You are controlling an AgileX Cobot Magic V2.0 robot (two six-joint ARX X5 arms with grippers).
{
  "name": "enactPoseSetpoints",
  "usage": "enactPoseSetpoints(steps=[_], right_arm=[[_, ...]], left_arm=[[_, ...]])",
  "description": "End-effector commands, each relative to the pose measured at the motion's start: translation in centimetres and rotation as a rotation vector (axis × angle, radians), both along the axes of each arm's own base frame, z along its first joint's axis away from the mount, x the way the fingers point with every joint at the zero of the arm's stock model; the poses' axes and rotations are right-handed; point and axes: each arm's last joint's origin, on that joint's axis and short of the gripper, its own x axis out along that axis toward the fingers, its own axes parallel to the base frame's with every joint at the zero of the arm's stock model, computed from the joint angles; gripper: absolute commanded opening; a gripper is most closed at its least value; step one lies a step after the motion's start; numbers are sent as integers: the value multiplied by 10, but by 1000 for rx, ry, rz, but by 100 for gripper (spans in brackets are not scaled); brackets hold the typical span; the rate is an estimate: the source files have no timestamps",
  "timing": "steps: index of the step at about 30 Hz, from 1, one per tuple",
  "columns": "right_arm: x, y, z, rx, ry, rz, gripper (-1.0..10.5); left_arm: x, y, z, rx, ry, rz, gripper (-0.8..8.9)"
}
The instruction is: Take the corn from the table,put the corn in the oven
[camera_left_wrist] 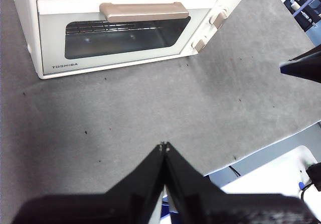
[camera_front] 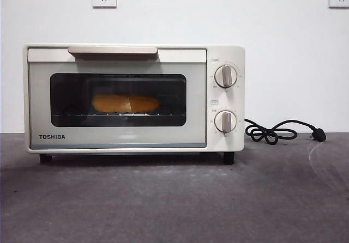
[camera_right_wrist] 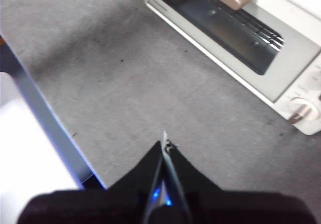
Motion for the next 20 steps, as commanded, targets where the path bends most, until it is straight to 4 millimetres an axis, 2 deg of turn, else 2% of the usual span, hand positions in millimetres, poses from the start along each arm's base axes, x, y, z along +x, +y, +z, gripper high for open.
enactPoseSetpoints(steps=[1, 6, 14, 20], right_arm=[[1, 0, -1, -13, 1, -9, -12], [1, 0, -1, -15, -2, -5, -12], [1, 0, -1, -15, -2, -6, -12], [1, 0, -1, -15, -2, -6, -12]], left_arm=[[1, 0, -1, 8, -10, -7, -5], [3, 0, -1, 4, -5, -3, -4], [27, 0, -4, 4, 69, -3, -4], [27, -1, 2, 22, -25, -9, -4]])
